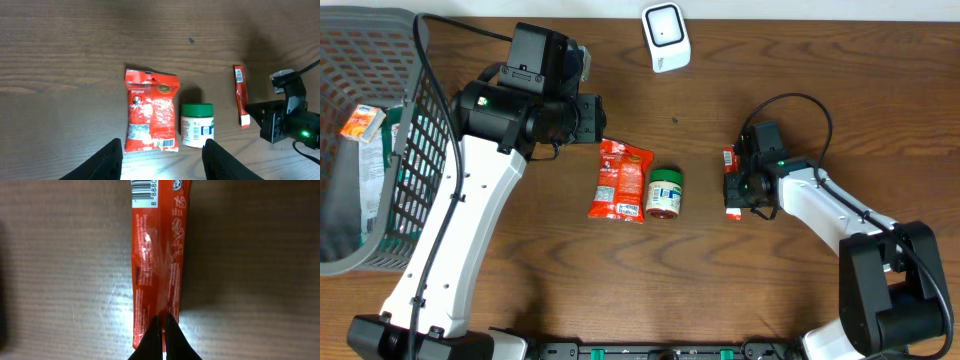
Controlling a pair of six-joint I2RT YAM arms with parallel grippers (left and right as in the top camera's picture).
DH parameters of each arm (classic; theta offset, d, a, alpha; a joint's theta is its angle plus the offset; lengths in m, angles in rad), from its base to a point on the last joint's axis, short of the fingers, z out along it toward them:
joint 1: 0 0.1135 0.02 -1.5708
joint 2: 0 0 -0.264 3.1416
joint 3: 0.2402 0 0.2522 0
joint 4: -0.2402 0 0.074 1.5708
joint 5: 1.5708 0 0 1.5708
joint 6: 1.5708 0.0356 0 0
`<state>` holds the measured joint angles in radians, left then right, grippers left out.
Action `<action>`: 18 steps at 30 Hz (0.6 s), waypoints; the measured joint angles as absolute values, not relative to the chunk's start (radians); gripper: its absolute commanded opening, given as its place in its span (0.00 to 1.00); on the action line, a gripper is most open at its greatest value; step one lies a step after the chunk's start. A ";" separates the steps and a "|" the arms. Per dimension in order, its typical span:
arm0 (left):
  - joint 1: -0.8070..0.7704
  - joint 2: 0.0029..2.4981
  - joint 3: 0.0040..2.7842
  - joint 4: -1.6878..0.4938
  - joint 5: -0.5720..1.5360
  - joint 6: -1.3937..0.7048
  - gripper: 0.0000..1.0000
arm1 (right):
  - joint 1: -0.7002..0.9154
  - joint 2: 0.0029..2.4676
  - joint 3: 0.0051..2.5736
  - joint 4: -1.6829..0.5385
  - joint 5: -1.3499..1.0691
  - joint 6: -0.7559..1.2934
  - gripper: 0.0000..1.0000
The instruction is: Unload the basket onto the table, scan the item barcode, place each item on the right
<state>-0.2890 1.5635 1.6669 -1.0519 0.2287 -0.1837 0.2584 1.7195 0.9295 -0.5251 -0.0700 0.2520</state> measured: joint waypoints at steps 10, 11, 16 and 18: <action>-0.289 1.563 1.667 -1.052 0.186 -0.184 0.52 | 0.257 1.719 1.097 -0.675 -0.078 0.251 0.07; -0.289 1.563 1.667 -1.052 0.174 -0.184 0.52 | 0.257 1.719 1.097 -0.676 -0.078 0.251 0.07; -0.289 1.563 1.667 -1.052 0.088 -0.184 0.53 | 0.257 1.722 1.068 -0.641 -0.078 0.251 0.08; -0.289 1.563 1.666 -1.052 0.048 -0.184 0.53 | 0.257 1.730 1.049 -0.621 -0.075 0.251 0.08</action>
<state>-0.2890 1.5635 1.6665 -1.0519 0.0483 -0.1837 0.2565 1.7302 1.0489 -0.6209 -0.0753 0.2508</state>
